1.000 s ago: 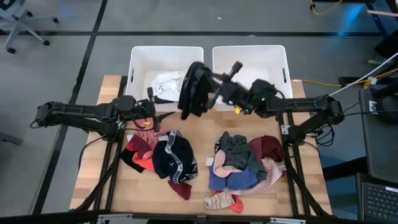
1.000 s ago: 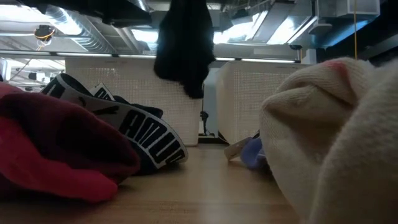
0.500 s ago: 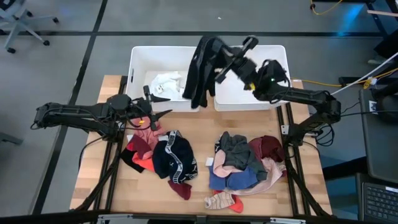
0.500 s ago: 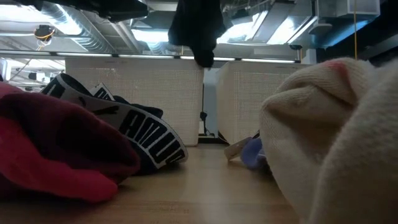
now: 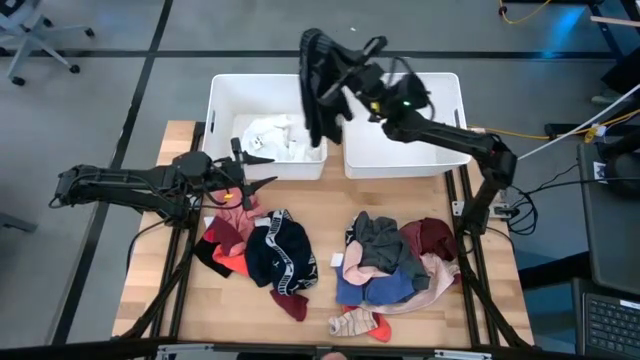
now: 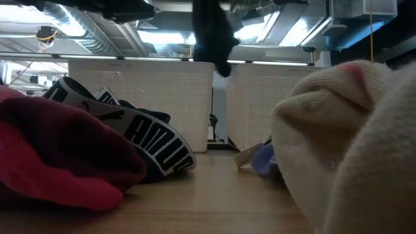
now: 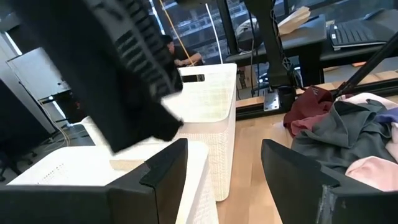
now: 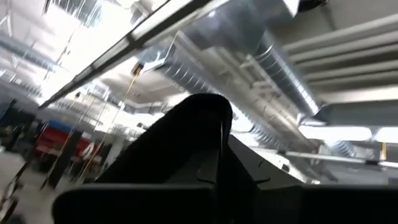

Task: Sort clothes
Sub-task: Put the top black boxer into the left white laundry bin, then put the gray boxer into the left white laundry bin

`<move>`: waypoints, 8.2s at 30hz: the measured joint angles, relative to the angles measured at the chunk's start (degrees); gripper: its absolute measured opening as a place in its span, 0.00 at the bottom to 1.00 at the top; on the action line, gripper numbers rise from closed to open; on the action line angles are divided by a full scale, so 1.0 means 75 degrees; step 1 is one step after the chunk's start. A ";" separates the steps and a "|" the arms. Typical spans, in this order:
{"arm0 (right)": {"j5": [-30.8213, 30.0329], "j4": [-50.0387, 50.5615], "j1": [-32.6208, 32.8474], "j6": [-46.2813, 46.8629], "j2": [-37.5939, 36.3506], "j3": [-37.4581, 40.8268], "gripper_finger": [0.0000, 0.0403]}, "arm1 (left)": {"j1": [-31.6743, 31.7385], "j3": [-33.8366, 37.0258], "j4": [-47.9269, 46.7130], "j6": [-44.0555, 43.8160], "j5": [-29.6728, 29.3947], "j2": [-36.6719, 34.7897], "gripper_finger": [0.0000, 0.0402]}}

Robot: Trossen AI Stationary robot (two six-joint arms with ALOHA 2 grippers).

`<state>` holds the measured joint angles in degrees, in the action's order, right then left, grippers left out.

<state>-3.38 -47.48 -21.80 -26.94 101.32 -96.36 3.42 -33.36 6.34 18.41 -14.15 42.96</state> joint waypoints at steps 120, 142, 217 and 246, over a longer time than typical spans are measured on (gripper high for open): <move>-0.0437 1.0610 0.3538 0.4870 -0.0226 0.5333 0.40 | -0.0003 -0.0006 -0.0334 -0.0262 0.0003 0.0000 0.48; -0.1339 1.1167 0.3556 0.3595 -0.0292 0.4206 0.02 | -0.0002 -0.0006 -0.0331 -0.0260 0.0003 0.0000 0.48; -0.3836 0.8397 0.2941 -0.2337 -0.0280 -0.3937 0.03 | 0.0000 -0.0006 -0.0360 -0.0260 0.0003 0.0000 0.48; -0.0102 0.3474 0.0236 -0.1404 0.2497 -0.3931 0.03 | -0.0003 -0.0006 -0.0382 -0.0201 0.0003 -0.0012 0.48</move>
<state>-4.14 -21.43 -20.03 -37.47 120.05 -125.84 3.40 -33.41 3.47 16.90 -14.13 42.87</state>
